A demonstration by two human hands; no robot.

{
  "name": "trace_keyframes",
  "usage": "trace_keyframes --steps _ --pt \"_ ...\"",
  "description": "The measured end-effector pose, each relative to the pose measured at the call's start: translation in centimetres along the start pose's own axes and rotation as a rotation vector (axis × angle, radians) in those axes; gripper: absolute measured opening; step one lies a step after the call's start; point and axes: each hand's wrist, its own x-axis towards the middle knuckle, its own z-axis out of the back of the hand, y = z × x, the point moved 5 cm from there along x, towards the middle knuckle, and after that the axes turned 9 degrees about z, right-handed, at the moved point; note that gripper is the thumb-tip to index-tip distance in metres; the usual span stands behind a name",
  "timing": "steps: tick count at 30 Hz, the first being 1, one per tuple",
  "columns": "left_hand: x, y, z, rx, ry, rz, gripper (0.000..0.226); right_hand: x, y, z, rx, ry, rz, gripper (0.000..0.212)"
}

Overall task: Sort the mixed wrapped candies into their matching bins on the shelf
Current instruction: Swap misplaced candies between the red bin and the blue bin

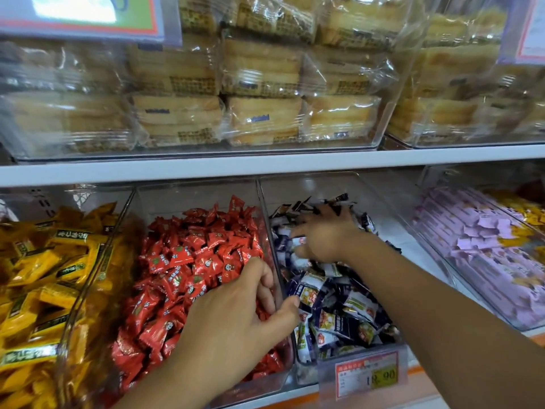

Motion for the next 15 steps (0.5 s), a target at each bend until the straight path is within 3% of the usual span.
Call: trace_keyframes --steps 8,10,13,15 --pt "0.1 0.1 0.0 -0.002 -0.004 -0.016 0.036 -3.8 -2.2 2.9 0.157 0.1 0.032 0.037" --pt "0.2 0.2 -0.1 -0.002 -0.005 -0.02 0.037 -3.8 -1.7 4.1 0.242 0.026 0.032 0.029" --pt "0.3 0.2 -0.2 -0.005 -0.006 -0.018 0.038 -2.0 -0.6 5.1 0.321 -0.221 0.029 0.02" --pt "0.3 0.2 -0.2 0.0 -0.007 -0.021 0.042 -0.3 0.4 3.8 0.309 -0.194 0.035 0.023"
